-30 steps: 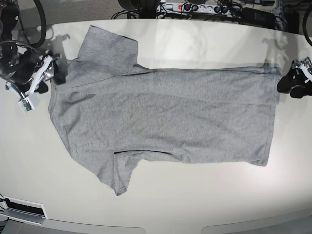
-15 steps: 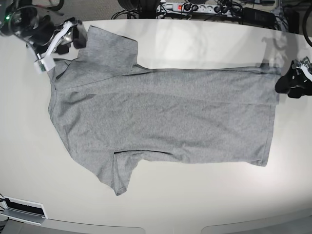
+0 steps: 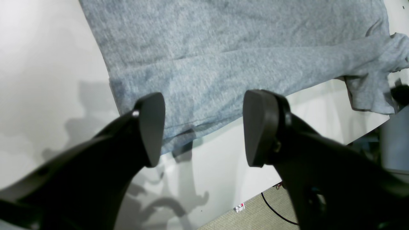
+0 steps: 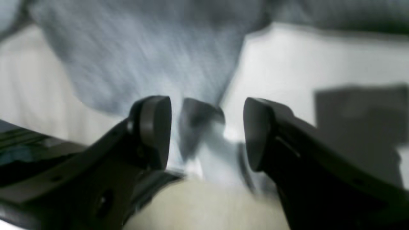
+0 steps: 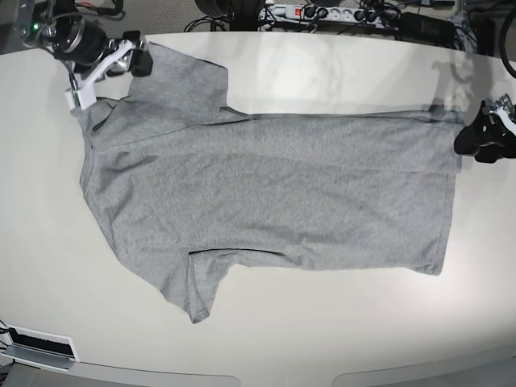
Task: Layout the t-shirt on the table in an organized manner, then fold the t-shirt properly
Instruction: 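Move the right gripper along the shirt side and grasp the sleeve edge, then move the left gripper to the shirt's opposite side edge and grasp it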
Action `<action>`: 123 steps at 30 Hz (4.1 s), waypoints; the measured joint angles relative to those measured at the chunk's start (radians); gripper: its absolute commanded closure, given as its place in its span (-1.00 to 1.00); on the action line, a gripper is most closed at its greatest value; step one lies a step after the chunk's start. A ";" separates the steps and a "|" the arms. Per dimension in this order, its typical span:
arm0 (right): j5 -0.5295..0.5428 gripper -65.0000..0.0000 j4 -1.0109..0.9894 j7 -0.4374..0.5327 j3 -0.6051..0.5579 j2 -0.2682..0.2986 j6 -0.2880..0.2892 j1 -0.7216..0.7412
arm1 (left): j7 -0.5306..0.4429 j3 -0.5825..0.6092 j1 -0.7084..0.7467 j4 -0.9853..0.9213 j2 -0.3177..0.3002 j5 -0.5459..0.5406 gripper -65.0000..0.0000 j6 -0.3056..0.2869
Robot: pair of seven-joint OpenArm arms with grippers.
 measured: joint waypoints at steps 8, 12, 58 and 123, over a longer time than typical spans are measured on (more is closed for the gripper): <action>0.142 0.37 -0.091 -0.096 -0.003 -0.020 0.131 0.047 | 0.000 0.000 0.000 0.000 -0.002 -0.009 -0.22 0.000; 0.248 1.00 -0.091 -0.272 -0.006 -0.021 0.129 0.057 | 0.000 0.000 0.000 0.000 -0.002 -0.015 -0.22 0.000; -0.130 -0.36 0.019 -0.186 -0.162 0.037 0.002 0.641 | 0.003 0.000 0.000 0.000 -0.026 -0.019 -0.22 0.000; 0.708 0.00 0.614 -0.489 0.095 0.189 0.132 -0.032 | -0.487 0.732 -0.288 -0.142 -0.077 0.900 0.10 -0.003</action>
